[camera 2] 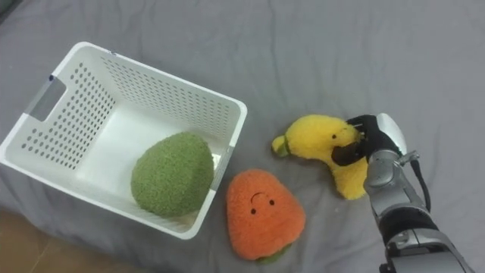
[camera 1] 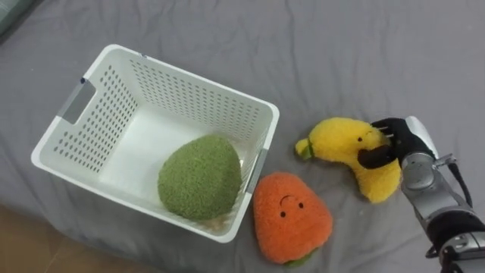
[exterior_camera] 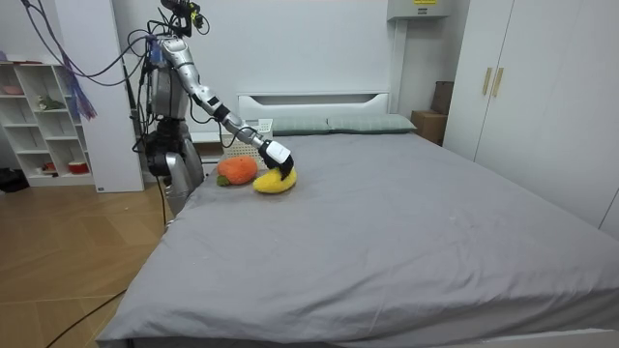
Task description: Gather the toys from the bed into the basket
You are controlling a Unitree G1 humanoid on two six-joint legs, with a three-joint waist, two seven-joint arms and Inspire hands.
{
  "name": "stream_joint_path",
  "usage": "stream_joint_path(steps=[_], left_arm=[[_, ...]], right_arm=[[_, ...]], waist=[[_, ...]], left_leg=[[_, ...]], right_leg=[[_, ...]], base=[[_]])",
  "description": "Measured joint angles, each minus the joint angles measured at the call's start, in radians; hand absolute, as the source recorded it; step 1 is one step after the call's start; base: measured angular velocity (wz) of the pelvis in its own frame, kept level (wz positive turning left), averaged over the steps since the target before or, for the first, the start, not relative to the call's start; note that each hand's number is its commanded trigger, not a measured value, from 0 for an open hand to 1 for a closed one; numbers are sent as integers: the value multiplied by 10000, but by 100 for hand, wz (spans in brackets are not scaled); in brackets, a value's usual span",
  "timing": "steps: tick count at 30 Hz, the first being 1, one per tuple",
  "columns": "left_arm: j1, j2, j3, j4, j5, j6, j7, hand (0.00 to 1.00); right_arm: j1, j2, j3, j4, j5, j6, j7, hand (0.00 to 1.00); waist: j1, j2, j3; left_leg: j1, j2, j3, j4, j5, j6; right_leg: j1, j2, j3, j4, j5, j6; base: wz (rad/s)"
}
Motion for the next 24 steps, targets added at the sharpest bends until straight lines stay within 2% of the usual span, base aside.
stream_joint_path(steps=[9, 16, 21, 24], left_arm=[[-5, 2, 4, 99, 6, -8, -126, 0], [6, 0, 10, 126, 12, -8, -166, 0], [154, 4, 19, 113, 18, -5, -169, 0], [456, 4, 106, 107, 11, -8, -179, 0]], right_arm=[[-9, -39, 152, 59, 78, -5, 13, 100], [81, -170, 153, 165, 80, -180, 24, 100], [113, -218, 156, -26, 73, -179, 22, 100], [170, -219, 155, -517, 89, -118, 21, 100]], waist=[[72, 12, -3], [77, 157, -25], [52, 276, -96], [-17, 323, -128]], left_leg=[[-2, -1, -7, 26, 0, 0], [33, -9, -117, 105, -1, -1], [178, -14, -121, 103, -2, -2], [692, -10, -79, -57, -6, -5]], right_leg=[[10, -4, -16, 7, 1, -1], [155, -3, -149, -22, 1, -2], [311, -5, -160, -17, 1, -2], [757, -3, -164, -34, 1, 0]], base=[[0], [5], [1], [-1]])
